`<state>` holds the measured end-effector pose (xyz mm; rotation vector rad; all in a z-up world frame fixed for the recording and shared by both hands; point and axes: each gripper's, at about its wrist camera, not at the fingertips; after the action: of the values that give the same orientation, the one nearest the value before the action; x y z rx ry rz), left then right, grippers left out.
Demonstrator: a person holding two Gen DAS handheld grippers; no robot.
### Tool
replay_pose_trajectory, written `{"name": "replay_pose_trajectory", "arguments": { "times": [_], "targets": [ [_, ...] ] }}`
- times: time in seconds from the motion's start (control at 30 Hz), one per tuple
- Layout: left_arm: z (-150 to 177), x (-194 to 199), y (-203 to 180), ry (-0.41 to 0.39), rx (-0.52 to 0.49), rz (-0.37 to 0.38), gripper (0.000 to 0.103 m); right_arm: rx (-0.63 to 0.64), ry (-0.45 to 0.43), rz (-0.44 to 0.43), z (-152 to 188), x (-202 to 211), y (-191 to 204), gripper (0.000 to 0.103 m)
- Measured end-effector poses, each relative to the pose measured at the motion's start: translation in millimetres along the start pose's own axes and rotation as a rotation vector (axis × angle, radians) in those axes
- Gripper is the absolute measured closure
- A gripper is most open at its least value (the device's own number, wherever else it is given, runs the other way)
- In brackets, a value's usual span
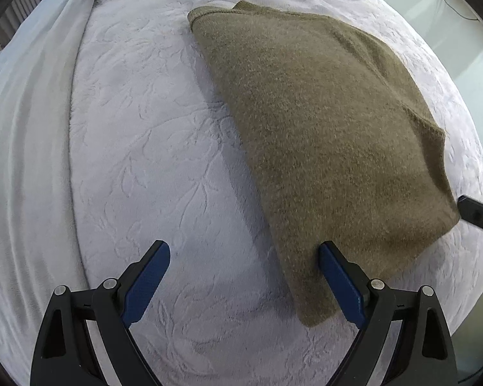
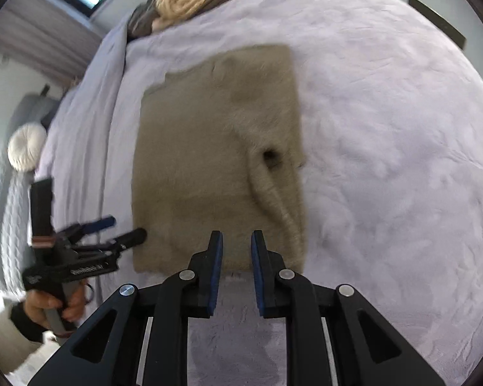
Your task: Fold small clothes
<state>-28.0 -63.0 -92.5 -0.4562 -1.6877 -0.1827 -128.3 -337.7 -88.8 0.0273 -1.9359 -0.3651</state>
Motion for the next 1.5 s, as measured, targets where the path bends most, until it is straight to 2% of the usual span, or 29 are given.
{"name": "replay_pose_trajectory", "arguments": {
  "times": [0.07,0.17,0.37,0.43,0.67,0.97,1.2,1.23,1.27,1.3,1.33,1.43,1.5],
  "targets": [
    [2.3,1.3,0.2,0.009,0.002,-0.003,0.009,-0.042,0.047,0.017,4.7,-15.7,-11.5,0.085],
    [4.3,3.5,2.6,0.018,0.013,-0.002,0.009,-0.132,0.054,-0.036,11.9,-18.1,-27.8,0.085],
    [2.9,4.5,8.1,0.035,0.054,0.01,0.009,-0.115,0.039,-0.027,16.9,-1.3,-29.4,0.085],
    [-1.4,2.6,14.0,0.034,0.054,0.009,0.009,-0.126,0.019,-0.029,14.8,5.7,-28.8,0.082],
    [3.0,4.5,16.0,0.029,0.039,-0.007,0.009,-0.148,-0.013,-0.049,6.7,13.6,-25.7,0.082],
    [-3.6,21.7,14.3,-0.015,0.054,-0.072,0.009,-0.159,-0.003,-0.072,-3.8,2.5,-20.1,0.082],
    [-15.1,23.9,25.0,-0.027,0.146,-0.084,0.009,-0.153,0.006,-0.081,-6.8,0.7,-20.3,0.081],
    [-16.4,22.6,26.8,-0.019,0.159,-0.081,0.007,-0.154,0.007,-0.085,-6.1,1.1,-21.2,0.081],
    [-18.3,21.1,30.3,-0.011,0.172,-0.082,0.0,-0.155,0.009,-0.087,-7.1,0.4,-22.0,0.081],
    [-20.0,20.2,33.0,-0.01,0.185,-0.09,0.0,-0.158,0.011,-0.088,-7.7,0.1,-23.3,0.081],
    [-21.7,19.5,34.5,-0.009,0.192,-0.094,0.0,-0.161,0.012,-0.092,-9.0,-0.2,-24.3,0.078],
    [-26.1,18.3,34.7,-0.009,0.201,-0.099,0.0,-0.167,0.008,-0.107,-14.4,-1.5,-25.8,0.059],
    [-29.0,16.9,33.4,-0.017,0.194,-0.11,0.0,-0.153,0.005,-0.103,-19.0,-1.4,-24.6,0.058]
  ]
}}
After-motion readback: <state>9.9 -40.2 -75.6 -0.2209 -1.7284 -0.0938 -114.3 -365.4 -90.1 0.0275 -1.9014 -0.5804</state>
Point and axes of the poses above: each gripper's, at about its wrist camera, not at the fingertips, and x roughly against the way its jaws point, y to its left, z to its underside, and after that the axes turned 8 degrees about x, right-handed
